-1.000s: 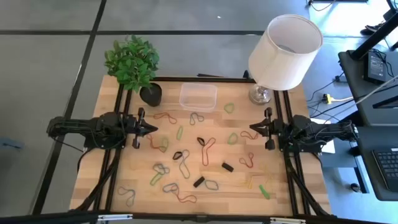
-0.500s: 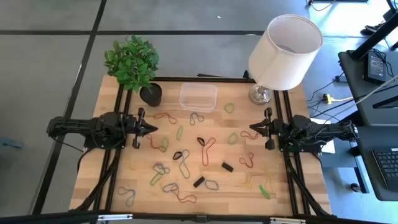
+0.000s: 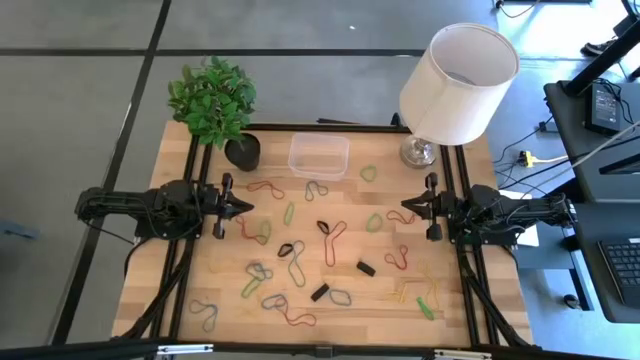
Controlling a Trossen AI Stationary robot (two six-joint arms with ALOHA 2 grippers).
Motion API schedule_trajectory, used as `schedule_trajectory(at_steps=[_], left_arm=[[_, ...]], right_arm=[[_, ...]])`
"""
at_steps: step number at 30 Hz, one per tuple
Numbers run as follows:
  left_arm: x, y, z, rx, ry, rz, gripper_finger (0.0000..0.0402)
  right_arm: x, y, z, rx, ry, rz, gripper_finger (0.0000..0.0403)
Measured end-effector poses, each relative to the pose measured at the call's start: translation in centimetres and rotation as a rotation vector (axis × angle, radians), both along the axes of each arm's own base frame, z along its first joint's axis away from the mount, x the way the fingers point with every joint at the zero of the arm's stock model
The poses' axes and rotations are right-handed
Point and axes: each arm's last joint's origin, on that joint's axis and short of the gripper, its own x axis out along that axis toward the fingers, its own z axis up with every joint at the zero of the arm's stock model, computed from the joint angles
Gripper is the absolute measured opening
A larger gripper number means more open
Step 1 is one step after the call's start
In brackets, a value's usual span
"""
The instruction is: Pick and place rubber bands into bin
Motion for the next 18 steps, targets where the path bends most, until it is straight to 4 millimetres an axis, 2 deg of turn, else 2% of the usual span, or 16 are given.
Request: schedule_trajectory(at_steps=[18], left_arm=[[0.0, 0.0, 0.0, 0.0, 0.0, 0.0, 0.0006]], right_arm=[[-0.01, 0.0, 0.16, 0.001, -0.017, 0.0, 0.0029]])
